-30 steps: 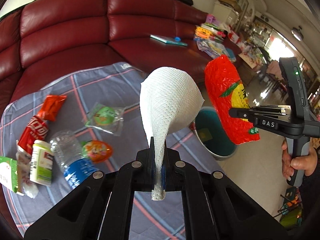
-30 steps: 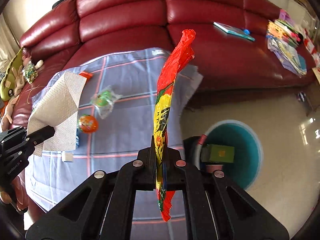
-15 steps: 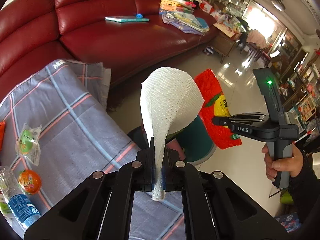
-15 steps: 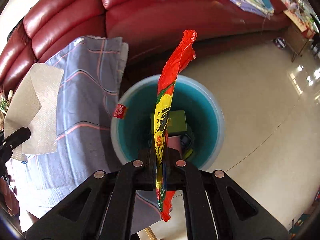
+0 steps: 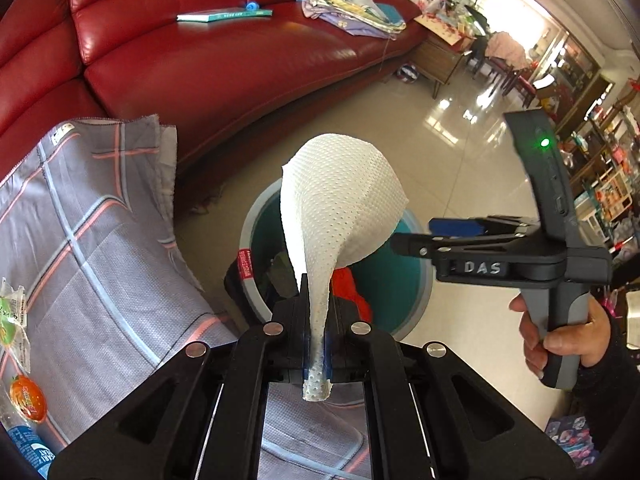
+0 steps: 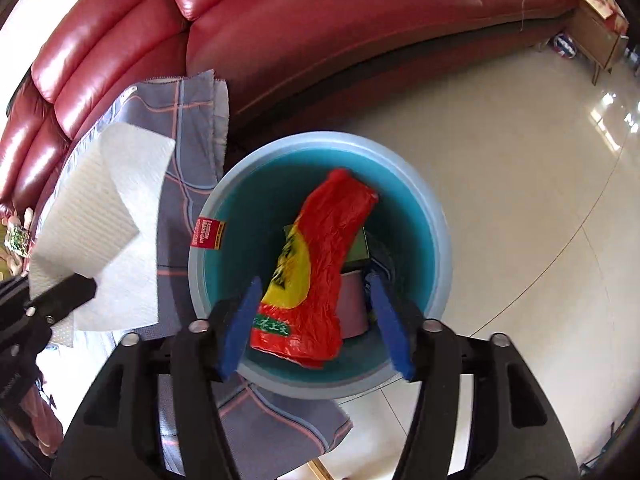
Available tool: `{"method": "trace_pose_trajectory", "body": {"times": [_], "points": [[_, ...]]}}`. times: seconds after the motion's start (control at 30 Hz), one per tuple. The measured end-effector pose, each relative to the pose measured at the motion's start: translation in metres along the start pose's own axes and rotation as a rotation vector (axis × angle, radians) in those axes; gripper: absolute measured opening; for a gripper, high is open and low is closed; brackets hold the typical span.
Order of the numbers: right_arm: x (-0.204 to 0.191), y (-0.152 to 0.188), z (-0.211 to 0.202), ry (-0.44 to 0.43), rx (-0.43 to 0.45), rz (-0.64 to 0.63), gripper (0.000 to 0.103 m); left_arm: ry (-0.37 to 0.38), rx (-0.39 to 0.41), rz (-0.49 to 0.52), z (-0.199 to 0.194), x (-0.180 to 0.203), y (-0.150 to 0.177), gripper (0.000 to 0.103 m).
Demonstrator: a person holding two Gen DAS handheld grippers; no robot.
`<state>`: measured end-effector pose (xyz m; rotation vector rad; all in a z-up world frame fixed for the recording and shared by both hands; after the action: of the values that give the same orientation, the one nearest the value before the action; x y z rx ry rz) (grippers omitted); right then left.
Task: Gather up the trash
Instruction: 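Open both tools to drop the snack bag and paper towel into the bin, then move both tools back over the remaining trash on the table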
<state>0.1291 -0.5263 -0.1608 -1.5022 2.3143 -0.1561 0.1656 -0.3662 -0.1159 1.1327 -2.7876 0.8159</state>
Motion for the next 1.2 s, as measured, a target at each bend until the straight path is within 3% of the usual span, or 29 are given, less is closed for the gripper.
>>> {"method": "trace_pose_trajectory", "body": {"times": [0.13,0.33,0.37,0.4,0.47,0.6,0.9,1.2], "points": [[0.013,-0.001,-0.011,0.041,0.034,0.014,0.075,0.005,-0.029,0.023,0.015,0.009,-0.002,0.005],[0.039,0.000,-0.027,0.105,0.070,0.061,0.076,0.014,-0.081,0.066,0.047,0.027,-0.004,0.008],[0.042,-0.001,-0.029,0.111,0.074,0.068,0.076,0.007,-0.092,0.069,0.052,0.030,-0.004,0.021],[0.045,0.000,-0.031,0.114,0.078,0.074,0.076,0.001,-0.094,0.074,0.055,0.032,-0.005,0.042],[0.051,0.000,-0.034,0.125,0.082,0.082,0.079,-0.041,-0.070,0.084,0.054,0.032,-0.005,0.066],[0.053,0.001,-0.035,0.137,0.079,0.084,0.081,-0.045,-0.047,0.073,0.050,0.032,-0.004,0.086],[0.046,0.002,-0.032,0.144,0.053,0.084,0.086,-0.047,-0.027,0.006,0.031,0.011,0.005,0.093],[0.008,0.008,-0.035,0.149,0.029,0.028,0.086,-0.060,0.018,-0.088,-0.007,-0.019,0.026,0.095]]}}
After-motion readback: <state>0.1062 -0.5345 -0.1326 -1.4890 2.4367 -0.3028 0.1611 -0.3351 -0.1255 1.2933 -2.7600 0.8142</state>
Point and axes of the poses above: each gripper's, at about its wrist camera, not at the fingertips, and z roughly the way its jaws point, x to its right, y to its underside, the point moved 4 cm from there along z, roughly the way its jaws point, and after that the axes turned 1 degree about -x, right-handed, at the moved point
